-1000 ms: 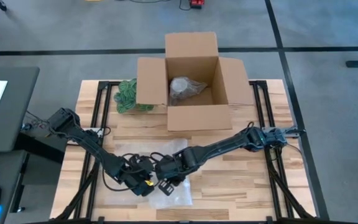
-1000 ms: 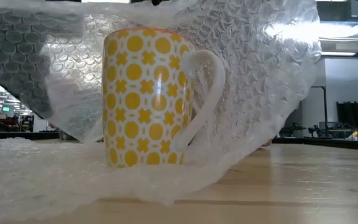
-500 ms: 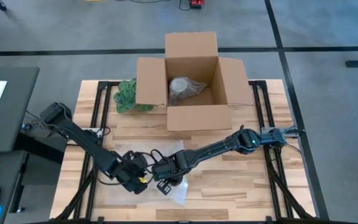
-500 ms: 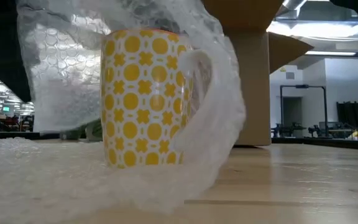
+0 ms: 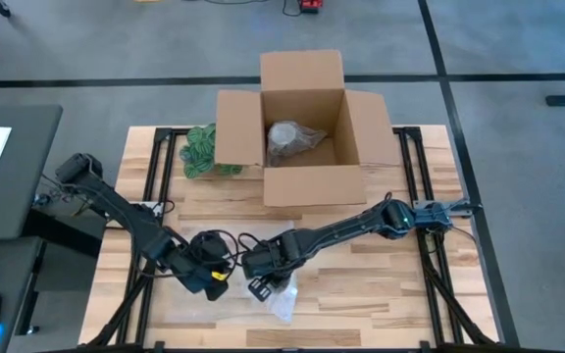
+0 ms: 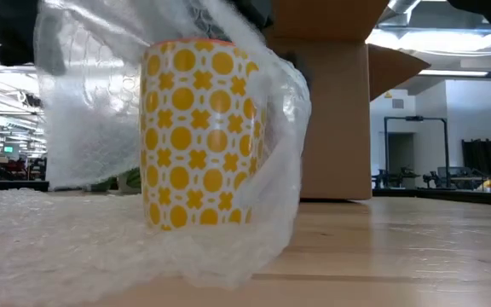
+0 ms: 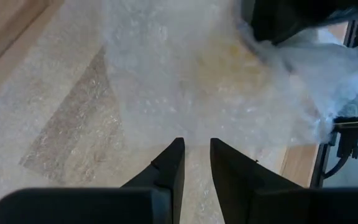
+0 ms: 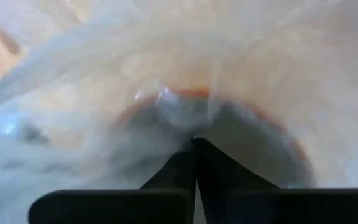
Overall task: Wrap mug
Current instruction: Wrap the yellow mug with bubble wrap
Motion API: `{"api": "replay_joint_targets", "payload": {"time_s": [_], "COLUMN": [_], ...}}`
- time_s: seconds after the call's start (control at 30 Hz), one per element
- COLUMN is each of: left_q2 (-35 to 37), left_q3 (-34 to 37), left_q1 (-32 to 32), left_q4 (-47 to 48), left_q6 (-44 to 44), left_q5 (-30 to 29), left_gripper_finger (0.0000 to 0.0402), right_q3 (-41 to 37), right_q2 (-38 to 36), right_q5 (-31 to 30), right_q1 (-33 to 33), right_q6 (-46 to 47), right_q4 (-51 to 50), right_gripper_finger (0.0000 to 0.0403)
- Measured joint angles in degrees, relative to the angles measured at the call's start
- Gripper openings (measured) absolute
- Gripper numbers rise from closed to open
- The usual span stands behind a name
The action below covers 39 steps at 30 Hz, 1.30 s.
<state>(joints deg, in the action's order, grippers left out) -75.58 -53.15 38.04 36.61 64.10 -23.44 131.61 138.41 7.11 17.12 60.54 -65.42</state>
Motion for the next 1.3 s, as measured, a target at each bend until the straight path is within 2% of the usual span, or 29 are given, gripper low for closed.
{"api": "replay_joint_targets", "payload": {"time_s": [0.37,0.53,0.67,1.07,1.3], "left_q2": [0.7,0.6,0.8,5.7,8.2], "left_q3": [0.0,0.0,0.0,0.0,0.0], "left_q1": [0.0,0.0,0.0,0.0,0.0], "left_q4": [-0.1,-0.1,0.0,0.5,0.6], "left_q6": [-0.1,-0.5,-0.5,-1.5,-1.6], "left_q5": [-0.6,-0.6,-0.2,0.7,0.2], "left_gripper_finger": [0.0056,0.0056,0.0056,0.0056,0.0056], "right_q3": [0.1,0.1,0.2,0.3,0.1], "right_q2": [-6.8,-7.5,-6.2,3.0,1.9], "right_q5": [0.2,-3.8,-3.9,-3.2,-3.3], "right_q1": [-0.5,0.1,0.5,0.6,0.6], "right_q6": [2.7,3.7,3.5,-0.7,-1.0], "right_q4": [-4.0,-0.5,2.5,1.4,-1.9], "right_gripper_finger": [0.0,0.0,0.0,0.0,0.0]}}
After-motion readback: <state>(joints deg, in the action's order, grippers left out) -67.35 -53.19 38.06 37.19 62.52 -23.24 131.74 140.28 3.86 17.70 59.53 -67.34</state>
